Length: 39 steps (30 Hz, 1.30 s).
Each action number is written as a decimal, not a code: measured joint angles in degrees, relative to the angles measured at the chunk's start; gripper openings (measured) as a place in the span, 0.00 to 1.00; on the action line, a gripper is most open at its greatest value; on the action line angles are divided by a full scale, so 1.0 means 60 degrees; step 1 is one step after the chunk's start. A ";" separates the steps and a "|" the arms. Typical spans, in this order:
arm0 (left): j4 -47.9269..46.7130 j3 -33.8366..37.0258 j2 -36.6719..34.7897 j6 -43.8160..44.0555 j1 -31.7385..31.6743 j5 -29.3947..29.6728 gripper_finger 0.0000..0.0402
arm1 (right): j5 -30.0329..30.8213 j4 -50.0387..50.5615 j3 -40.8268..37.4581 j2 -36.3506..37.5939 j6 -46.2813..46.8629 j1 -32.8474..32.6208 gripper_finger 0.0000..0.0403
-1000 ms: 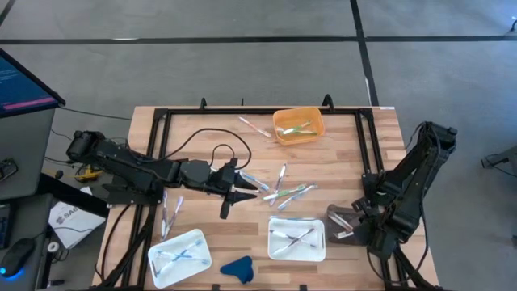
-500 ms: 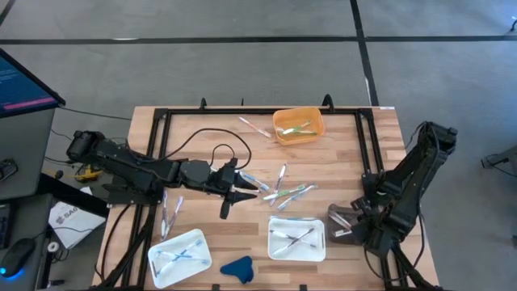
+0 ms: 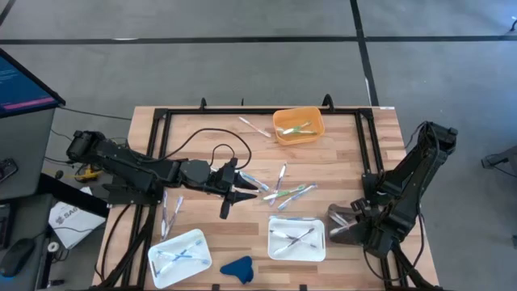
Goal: Pick & Place Toothbrushes
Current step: Put the orange toothbrush into the black bin
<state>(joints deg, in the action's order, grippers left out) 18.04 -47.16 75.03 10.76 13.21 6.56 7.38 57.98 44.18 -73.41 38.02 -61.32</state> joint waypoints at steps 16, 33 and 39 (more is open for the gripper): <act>0.0000 0.0000 0.0001 0.0000 0.0000 -0.0002 0.26 | 0.0062 0.0038 0.0698 0.0000 -0.0358 0.0279 0.28; 0.0000 0.0000 0.0001 0.0004 0.0061 0.0003 0.26 | 0.0541 -0.0892 0.1373 0.0000 -0.1439 0.1411 0.28; 0.0000 0.0000 0.0002 0.0004 0.0062 -0.0002 0.26 | 0.0538 -0.1818 0.1373 0.0000 -0.1523 0.2006 0.28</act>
<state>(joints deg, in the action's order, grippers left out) 18.04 -47.16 75.05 10.79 13.58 6.55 10.61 47.07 52.42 -73.41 28.88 -49.28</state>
